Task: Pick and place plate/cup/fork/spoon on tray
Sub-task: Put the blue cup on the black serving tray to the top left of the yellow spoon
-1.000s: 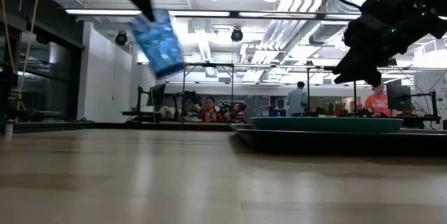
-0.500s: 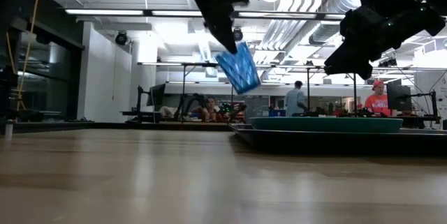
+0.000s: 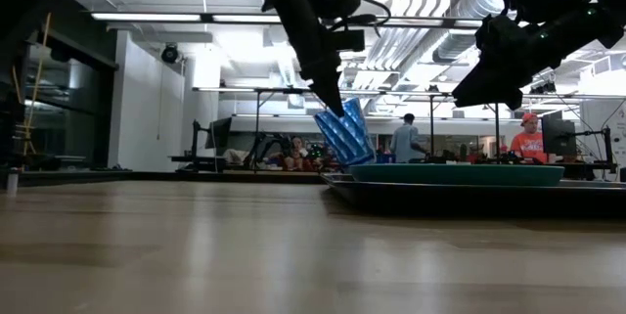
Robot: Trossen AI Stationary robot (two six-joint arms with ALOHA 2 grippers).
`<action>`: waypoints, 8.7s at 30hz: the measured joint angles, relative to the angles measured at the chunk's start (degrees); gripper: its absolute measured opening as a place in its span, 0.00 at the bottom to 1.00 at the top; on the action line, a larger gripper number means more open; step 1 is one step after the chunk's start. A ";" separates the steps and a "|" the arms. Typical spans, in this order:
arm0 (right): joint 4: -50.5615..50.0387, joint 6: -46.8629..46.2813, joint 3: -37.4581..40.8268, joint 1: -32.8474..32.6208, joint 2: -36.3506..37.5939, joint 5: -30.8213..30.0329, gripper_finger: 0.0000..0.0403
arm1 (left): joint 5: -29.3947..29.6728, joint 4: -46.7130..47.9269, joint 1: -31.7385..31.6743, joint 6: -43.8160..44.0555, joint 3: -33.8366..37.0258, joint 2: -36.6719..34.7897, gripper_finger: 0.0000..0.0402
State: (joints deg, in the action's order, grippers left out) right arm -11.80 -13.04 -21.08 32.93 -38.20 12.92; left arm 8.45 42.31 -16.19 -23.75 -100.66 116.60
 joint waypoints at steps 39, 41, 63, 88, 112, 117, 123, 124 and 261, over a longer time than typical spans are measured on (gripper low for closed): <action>0.95 -1.51 0.00 0.00 0.01 0.09 0.35 | -2.75 -2.60 -0.11 -0.52 2.47 1.72 0.10; 0.97 -1.51 0.00 0.00 0.00 0.09 0.35 | -2.61 -2.59 -0.11 -0.52 2.47 1.72 0.13; 2.71 -1.97 0.00 0.01 -0.01 0.55 0.35 | 1.20 -7.10 0.07 -2.45 2.47 1.61 0.51; 6.60 -3.65 -0.02 0.02 -0.01 0.51 0.35 | 2.65 -9.04 0.47 -5.32 2.51 -3.84 0.52; 5.31 -24.04 -13.26 -10.02 -14.86 -18.02 0.35 | -25.50 -41.75 -3.23 19.09 35.85 -41.09 0.50; 1.16 -24.69 -20.84 -11.30 -26.42 -24.98 0.35 | -20.84 -49.79 -3.16 22.50 47.04 -48.33 0.50; 0.77 -28.61 -27.34 -11.19 -37.21 -28.24 0.35 | -12.92 -50.07 -3.15 23.69 53.10 -53.43 0.50; 0.78 -29.00 -28.37 -11.20 -38.83 -28.87 0.35 | -12.20 -49.91 -3.15 23.69 53.63 -53.76 0.50; -36.65 -20.46 -21.96 11.08 -27.01 -25.96 0.31 | -11.85 -47.04 -3.13 26.56 55.87 -54.26 0.50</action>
State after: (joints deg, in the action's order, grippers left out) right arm -48.45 -33.50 -43.04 44.01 -65.21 -13.04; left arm -3.40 -4.72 -19.31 2.81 -44.80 62.35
